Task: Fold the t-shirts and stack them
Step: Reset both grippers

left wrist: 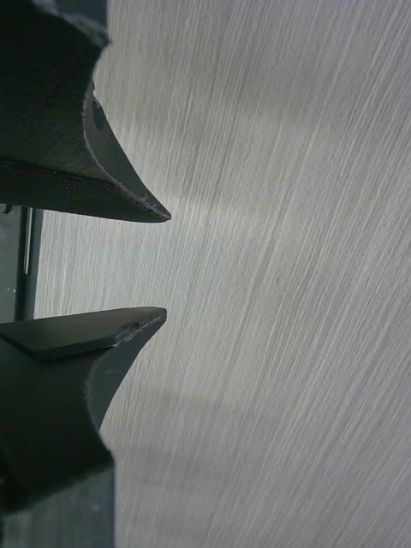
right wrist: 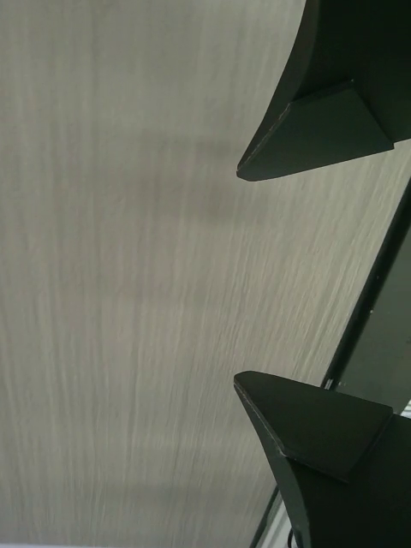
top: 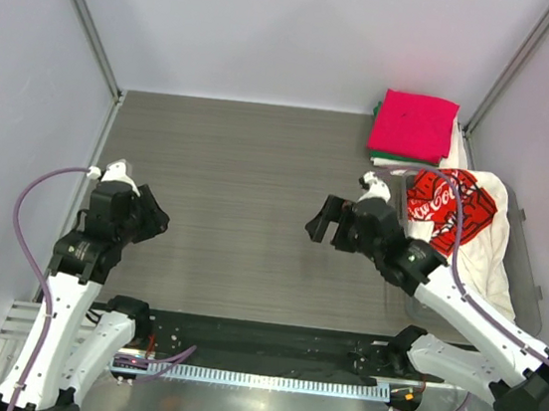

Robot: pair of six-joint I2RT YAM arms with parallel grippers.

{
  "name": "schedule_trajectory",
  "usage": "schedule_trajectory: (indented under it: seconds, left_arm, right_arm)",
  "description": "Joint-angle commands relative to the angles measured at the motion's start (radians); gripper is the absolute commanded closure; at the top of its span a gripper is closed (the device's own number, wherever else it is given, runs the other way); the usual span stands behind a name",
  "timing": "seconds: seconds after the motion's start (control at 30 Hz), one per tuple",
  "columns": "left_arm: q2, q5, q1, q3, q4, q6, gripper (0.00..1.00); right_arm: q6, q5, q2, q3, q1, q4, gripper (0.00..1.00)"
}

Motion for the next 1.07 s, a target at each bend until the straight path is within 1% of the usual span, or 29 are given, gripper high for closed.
schedule_trajectory:
  seconds: [0.0, 0.07, 0.17, 0.47, 0.57, 0.73, 0.83, 0.97, 1.03]
  left_arm:
    - [0.008, 0.016, -0.004, 0.02, 0.034, 0.017, 0.55]
    - [0.014, 0.011, -0.004, 0.02, 0.035, 0.015, 0.55]
    - [0.019, 0.0, -0.004, 0.02, 0.03, 0.014, 0.55]
    - [0.045, -0.024, -0.003, 0.025, 0.018, 0.004, 0.55]
    - [0.048, -0.027, -0.004, 0.025, 0.015, 0.001, 0.54]
    - [0.045, -0.036, -0.003, 0.027, 0.012, -0.002, 0.55]
    - [0.039, -0.041, -0.003, 0.027, 0.014, -0.003, 0.55]
    - [0.027, -0.043, -0.003, 0.025, 0.012, -0.003, 0.55]
    - [0.021, -0.047, -0.003, 0.027, 0.012, -0.003, 0.54]
  right_arm:
    - [0.126, 0.106, -0.098, -0.099, 0.034, 0.031, 0.0]
    - [0.136, 0.103, -0.138, -0.177, 0.04, 0.076, 0.0]
    - [0.136, 0.1, -0.179, -0.238, 0.046, 0.123, 0.0]
    - [0.179, 0.117, -0.251, -0.328, 0.048, 0.142, 0.0]
    - [0.235, 0.134, -0.316, -0.36, 0.048, 0.143, 0.0]
    - [0.234, 0.166, -0.472, -0.41, 0.048, 0.145, 0.0]
    - [0.209, 0.167, -0.546, -0.415, 0.048, 0.121, 0.0]
    - [0.218, 0.172, -0.59, -0.4, 0.046, 0.064, 0.0]
    - [0.252, 0.213, -0.592, -0.372, 0.048, 0.029, 0.0]
